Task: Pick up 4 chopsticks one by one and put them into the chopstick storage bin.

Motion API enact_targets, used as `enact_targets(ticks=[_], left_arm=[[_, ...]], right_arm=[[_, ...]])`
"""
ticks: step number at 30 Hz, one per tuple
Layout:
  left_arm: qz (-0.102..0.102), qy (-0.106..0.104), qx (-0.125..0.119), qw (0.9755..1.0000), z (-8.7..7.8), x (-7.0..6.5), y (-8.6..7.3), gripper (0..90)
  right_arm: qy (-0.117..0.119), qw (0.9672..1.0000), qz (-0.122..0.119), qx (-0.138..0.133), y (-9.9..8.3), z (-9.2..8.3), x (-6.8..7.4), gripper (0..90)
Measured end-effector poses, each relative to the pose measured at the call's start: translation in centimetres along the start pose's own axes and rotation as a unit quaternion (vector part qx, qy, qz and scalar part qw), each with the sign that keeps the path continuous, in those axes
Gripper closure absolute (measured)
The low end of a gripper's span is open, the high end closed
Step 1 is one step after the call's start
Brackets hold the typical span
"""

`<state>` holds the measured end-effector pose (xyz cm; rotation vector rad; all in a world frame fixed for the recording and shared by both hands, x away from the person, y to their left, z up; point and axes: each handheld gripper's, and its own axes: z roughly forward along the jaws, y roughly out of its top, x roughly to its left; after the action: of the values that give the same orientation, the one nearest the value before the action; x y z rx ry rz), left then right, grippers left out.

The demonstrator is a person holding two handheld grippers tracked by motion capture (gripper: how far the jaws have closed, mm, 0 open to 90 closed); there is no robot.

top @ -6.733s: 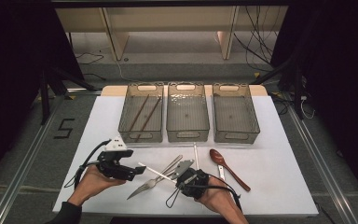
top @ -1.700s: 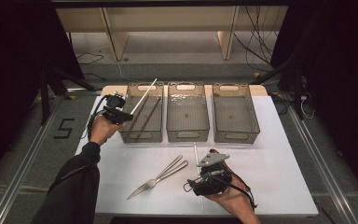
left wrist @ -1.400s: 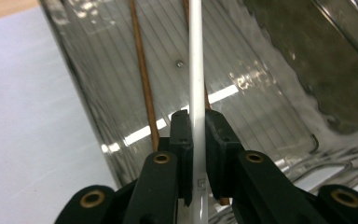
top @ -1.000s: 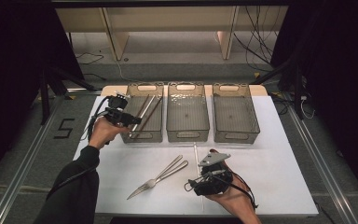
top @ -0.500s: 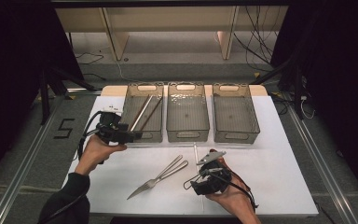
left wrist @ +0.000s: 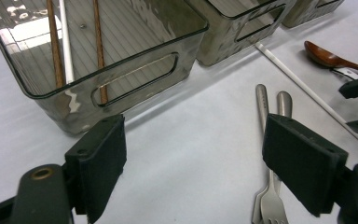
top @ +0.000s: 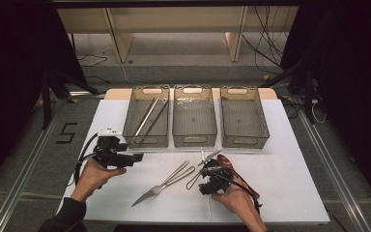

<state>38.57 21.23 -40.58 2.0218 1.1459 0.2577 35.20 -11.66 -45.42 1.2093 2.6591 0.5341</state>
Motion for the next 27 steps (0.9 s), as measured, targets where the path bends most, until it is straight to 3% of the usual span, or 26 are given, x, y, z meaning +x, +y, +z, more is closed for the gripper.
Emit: enact_targets(ticks=[5,12,21,27], left_arm=[[0.0,-0.006,-0.013,0.9999,-0.2,-0.6,-0.9,20.7],[0.004,-0.01,-0.004,0.9999,-0.1,-0.9,-1.4,20.2],[0.005,-0.008,-0.001,1.0,0.0,-0.9,-1.6,20.1],[0.01,-0.005,0.003,0.9999,0.2,-1.1,-1.7,20.2]], right_arm=[[-0.003,0.9998,-0.004,0.018,0.5,0.8,-0.3,50.3],[-0.009,0.999,-0.017,0.041,1.3,1.3,0.1,54.4],[0.004,0.9975,-0.026,0.065,2.1,1.5,0.2,65.8],[0.008,0.997,-0.023,0.074,2.4,1.5,0.0,66.8]])
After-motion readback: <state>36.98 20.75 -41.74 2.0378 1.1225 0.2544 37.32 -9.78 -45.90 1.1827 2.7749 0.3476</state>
